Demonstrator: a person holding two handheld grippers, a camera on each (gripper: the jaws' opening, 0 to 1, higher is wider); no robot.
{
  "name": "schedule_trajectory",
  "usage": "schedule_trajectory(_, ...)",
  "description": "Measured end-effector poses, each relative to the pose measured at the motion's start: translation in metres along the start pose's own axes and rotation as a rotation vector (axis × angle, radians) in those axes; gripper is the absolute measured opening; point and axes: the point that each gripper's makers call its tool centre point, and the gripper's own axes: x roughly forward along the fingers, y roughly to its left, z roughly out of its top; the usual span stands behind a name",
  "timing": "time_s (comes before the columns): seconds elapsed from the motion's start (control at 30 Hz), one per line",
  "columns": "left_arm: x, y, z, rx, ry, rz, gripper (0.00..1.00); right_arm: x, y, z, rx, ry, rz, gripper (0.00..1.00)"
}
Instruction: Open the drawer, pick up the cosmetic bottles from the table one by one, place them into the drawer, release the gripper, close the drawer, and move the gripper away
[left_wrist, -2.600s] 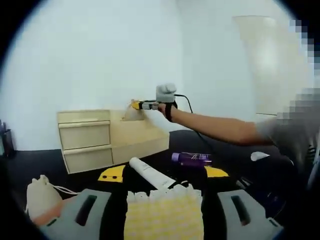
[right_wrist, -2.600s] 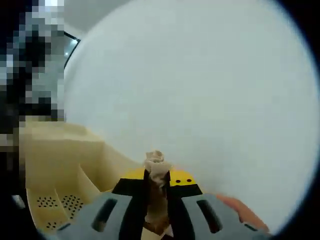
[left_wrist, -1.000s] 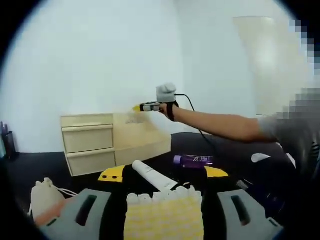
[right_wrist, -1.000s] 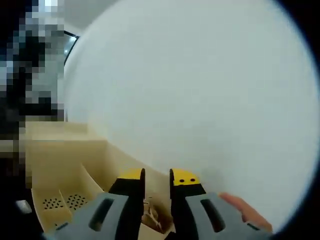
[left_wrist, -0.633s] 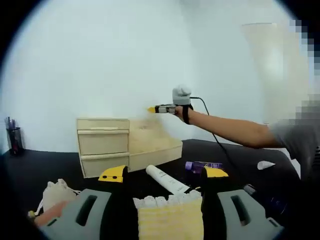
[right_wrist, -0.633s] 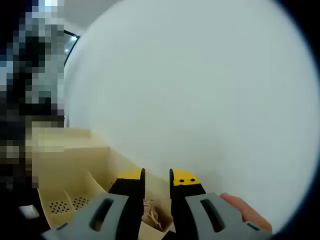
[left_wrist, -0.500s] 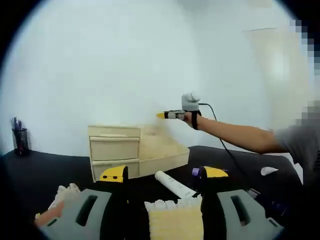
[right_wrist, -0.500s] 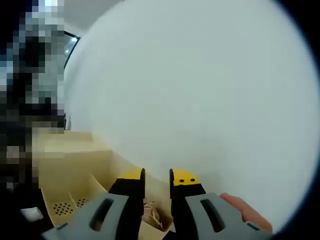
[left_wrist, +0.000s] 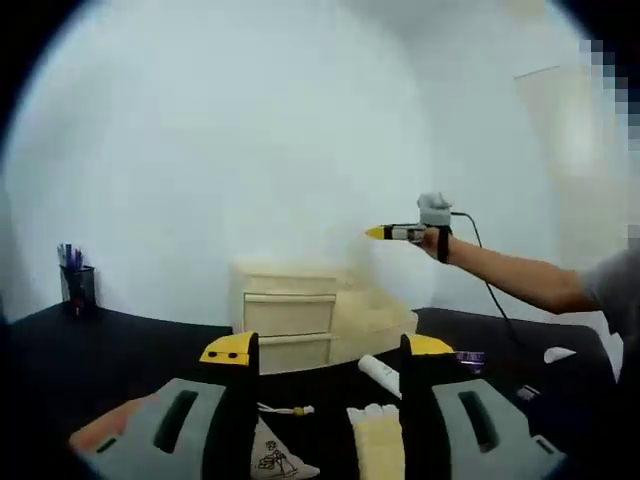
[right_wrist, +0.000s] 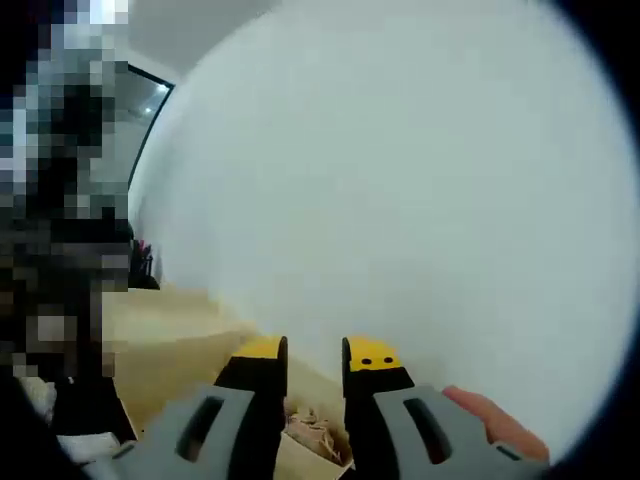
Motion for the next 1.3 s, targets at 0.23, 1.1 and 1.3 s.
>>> schedule_trajectory(0.23,-0.008,0.011,0.003,-0.018,-0.019,0.039,0.51,-0.009,0.03,0.029,0.029,-0.026,0.1,0.24)
schedule_trajectory(1.1,-0.013,0.018,0.014,-0.033,-0.054,0.038,0.64,-0.022,0.127,0.051,0.031,-0.008,0.257,0.31)
schedule_trajectory(1.3,-0.012,0.019,0.015,-0.024,-0.053,0.038,0.67,-0.019,0.154,0.059,0.027,-0.011,0.306,0.31)
